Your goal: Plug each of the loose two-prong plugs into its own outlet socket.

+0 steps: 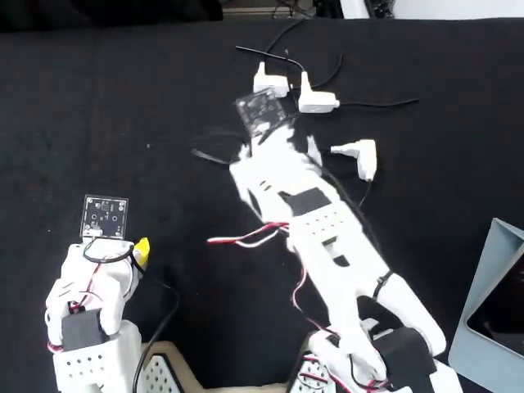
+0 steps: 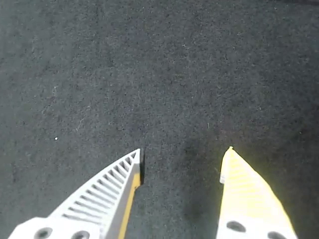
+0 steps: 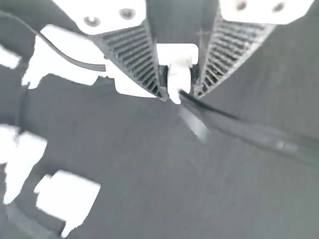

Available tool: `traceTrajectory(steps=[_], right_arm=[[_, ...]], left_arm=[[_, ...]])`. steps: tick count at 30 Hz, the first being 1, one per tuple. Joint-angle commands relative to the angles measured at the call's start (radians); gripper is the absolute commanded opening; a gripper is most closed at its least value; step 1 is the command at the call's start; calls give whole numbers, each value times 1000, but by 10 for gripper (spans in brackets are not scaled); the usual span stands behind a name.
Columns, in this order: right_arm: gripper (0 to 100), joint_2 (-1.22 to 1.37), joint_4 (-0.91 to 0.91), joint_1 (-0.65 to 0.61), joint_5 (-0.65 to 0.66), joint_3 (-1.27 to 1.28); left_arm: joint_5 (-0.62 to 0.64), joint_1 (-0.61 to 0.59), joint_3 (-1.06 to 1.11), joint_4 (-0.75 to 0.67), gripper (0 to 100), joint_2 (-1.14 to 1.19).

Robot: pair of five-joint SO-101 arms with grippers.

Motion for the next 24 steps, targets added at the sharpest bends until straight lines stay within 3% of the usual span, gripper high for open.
traceTrajectory(steps=[1,7,9,15,20,24], right_arm=[[17,70,-77,55,0,-113],[193,292,-49,127,-68,-278],[205,323,5,123,-61,-317],[188,196,236,78,-63,-369],[11,-30,434,66,-61,-351],[22,-197,566,64,-61,-288]], left_arm=[[5,-4,-4,2,263,-9],[5,-4,-2,2,263,-9],[5,-4,-2,2,263,-9],[5,-4,-2,-2,263,-11],[12,-12,-7,-6,263,-12],[48,-7,-35,-9,263,-14]])
